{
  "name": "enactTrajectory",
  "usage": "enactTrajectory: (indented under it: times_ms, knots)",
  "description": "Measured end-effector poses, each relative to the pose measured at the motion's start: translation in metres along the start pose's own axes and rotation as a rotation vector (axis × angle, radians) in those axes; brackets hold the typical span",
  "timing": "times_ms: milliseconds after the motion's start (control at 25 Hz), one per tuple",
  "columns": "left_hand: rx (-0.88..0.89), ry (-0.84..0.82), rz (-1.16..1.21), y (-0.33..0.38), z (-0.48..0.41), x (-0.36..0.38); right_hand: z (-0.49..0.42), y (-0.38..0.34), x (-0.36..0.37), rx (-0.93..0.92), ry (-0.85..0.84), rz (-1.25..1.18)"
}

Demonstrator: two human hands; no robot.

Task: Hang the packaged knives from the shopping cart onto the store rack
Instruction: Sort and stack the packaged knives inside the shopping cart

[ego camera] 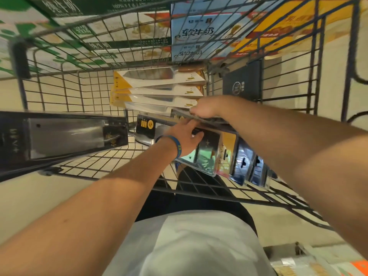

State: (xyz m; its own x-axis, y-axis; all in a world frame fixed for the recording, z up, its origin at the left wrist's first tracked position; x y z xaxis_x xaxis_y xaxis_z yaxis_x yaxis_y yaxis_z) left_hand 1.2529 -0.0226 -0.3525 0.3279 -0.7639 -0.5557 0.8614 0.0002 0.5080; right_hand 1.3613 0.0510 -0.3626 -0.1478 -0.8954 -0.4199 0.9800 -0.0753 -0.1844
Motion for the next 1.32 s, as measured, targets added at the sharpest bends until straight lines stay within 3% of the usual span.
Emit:
enactTrajectory:
  times_ms: [120,240,320,400,600,760,960,1080,1200,1320]
  knots:
    - [-0.026,0.058,0.068,-0.030,0.015,0.004,-0.019,-0.032,0.038,0.041,0.009,-0.013]
    - [-0.097,0.018,0.158,-0.055,0.029,0.009,-0.020,-0.047,0.055,0.206,0.186,0.050]
    - [-0.163,0.076,0.260,-0.065,0.032,0.004,-0.017,-0.061,0.058,0.238,0.275,0.107]
    - [-0.181,0.096,0.272,-0.070,0.032,-0.003,-0.018,-0.068,0.060,0.257,0.269,0.088]
    - [-0.093,-0.045,0.150,-0.064,0.027,-0.007,-0.021,-0.051,0.061,0.320,0.177,0.205]
    - [-0.302,0.177,0.298,-0.092,0.008,-0.025,-0.026,-0.050,0.055,0.239,0.232,0.176]
    - [-0.628,0.268,0.555,-0.151,-0.041,-0.036,-0.020,-0.040,0.061,0.228,0.226,0.255]
    - [-0.850,0.238,0.728,-0.189,-0.073,-0.028,-0.030,-0.048,0.060,0.235,0.190,0.284]
    - [-0.958,0.183,0.912,-0.214,-0.090,-0.011,-0.035,-0.052,0.067,0.260,0.220,0.154]
    - [-1.031,0.137,1.074,-0.223,-0.091,-0.009,-0.037,-0.049,0.075,0.257,0.234,0.172]
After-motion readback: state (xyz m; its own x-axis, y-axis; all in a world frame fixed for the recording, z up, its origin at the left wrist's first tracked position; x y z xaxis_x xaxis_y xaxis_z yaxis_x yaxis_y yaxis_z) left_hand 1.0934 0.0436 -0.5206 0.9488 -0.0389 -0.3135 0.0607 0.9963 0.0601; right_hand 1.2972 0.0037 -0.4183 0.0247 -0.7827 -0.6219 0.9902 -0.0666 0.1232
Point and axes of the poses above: each hand's wrist, its own z-axis away from the middle knuckle, its own x-axis out of the palm, y = z × x, the point moved 4 cm from there along -z, towards the middle knuckle, and after that the axes turned 6 degrees about y, right-handed, at the moved point
